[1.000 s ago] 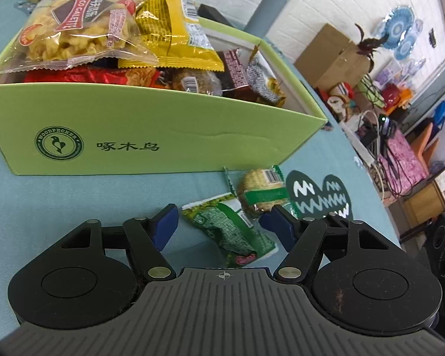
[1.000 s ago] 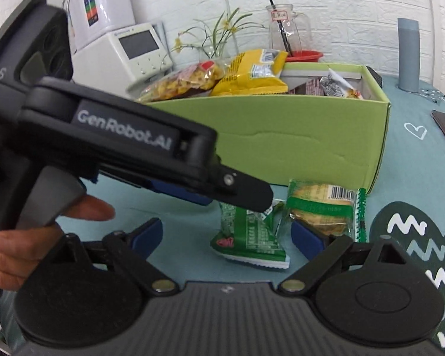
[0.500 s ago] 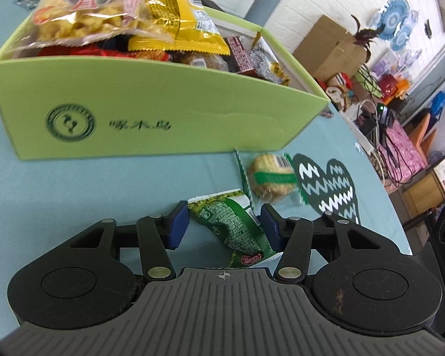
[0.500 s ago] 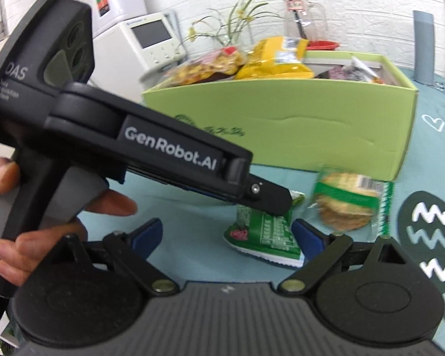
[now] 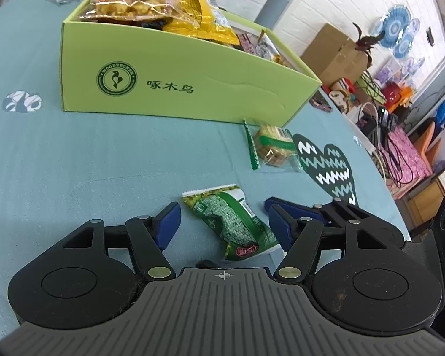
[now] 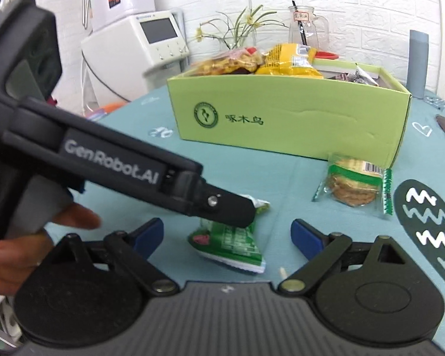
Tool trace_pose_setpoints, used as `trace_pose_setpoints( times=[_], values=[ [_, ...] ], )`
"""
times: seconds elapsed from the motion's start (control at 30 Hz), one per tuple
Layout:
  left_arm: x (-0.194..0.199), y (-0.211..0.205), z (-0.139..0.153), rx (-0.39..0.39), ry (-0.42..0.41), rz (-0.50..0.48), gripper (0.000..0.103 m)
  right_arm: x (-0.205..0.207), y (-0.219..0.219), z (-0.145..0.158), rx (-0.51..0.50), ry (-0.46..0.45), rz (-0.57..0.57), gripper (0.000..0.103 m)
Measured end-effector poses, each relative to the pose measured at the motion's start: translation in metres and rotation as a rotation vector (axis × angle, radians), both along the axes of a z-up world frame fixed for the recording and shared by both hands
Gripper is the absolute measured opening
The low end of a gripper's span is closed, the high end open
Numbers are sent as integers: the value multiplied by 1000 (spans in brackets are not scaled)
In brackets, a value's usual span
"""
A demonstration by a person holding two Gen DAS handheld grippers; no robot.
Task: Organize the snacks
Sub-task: 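Close the left gripper on the green packet and lift it, then carry the green packet into the green box and open the left gripper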
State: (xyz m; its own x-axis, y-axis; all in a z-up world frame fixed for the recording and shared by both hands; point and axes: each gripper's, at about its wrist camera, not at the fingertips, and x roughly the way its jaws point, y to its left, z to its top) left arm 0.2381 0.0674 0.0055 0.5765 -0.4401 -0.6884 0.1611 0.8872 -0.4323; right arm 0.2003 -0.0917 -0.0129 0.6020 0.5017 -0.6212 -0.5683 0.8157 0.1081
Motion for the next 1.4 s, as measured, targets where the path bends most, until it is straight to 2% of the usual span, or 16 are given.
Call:
trace_pose_setpoints(
  times=[0.07, 0.1, 0.13, 0.17, 0.3, 0.5, 0.83, 1.0, 1.13, 1.2, 1.3, 1.33, 1.4],
  values=[
    [-1, -2, -1, 2, -6, -1, 45, 1, 4, -1, -21, -26, -2, 84],
    [-1, -3, -1, 1, -8, -4, 40, 0, 5, -1, -33, -37, 0, 76],
    [0, -3, -3, -17, -5, -17, 24, 1, 6, -1, -37, -50, 4, 67],
    [1, -3, -6, -44, 13, -23, 18, 1, 7, 0, -34, -52, 6, 55],
    [1, -7, 1, -34, 4, -23, 13, 6, 2, 1, -38, -46, 12, 48],
    [16, -23, 22, 1, -22, -28, 14, 16, -15, 14, 1, -61, -21, 48],
    [50, -41, 86, 2, -180, -42, 14, 51, -30, 70, -10, -234, -39, 50],
    [91, -49, 107, 22, -233, -34, 13, 88, -32, 87, -22, -293, -52, 51],
    [145, -51, 108, 5, -206, -27, 12, 138, -26, 88, -41, -281, -70, 56],
    [170, -50, 99, -7, -175, -21, 12, 160, -26, 82, -39, -253, -74, 57],
    [198, -48, 82, -13, -141, 4, 14, 185, -24, 71, -40, -213, -60, 64],
    [204, -47, 78, -14, -137, 13, 17, 189, -25, 67, -40, -205, -54, 66],
    [210, -44, 69, -23, -140, 17, 30, 194, -25, 63, -35, -212, -51, 79]
  ],
)
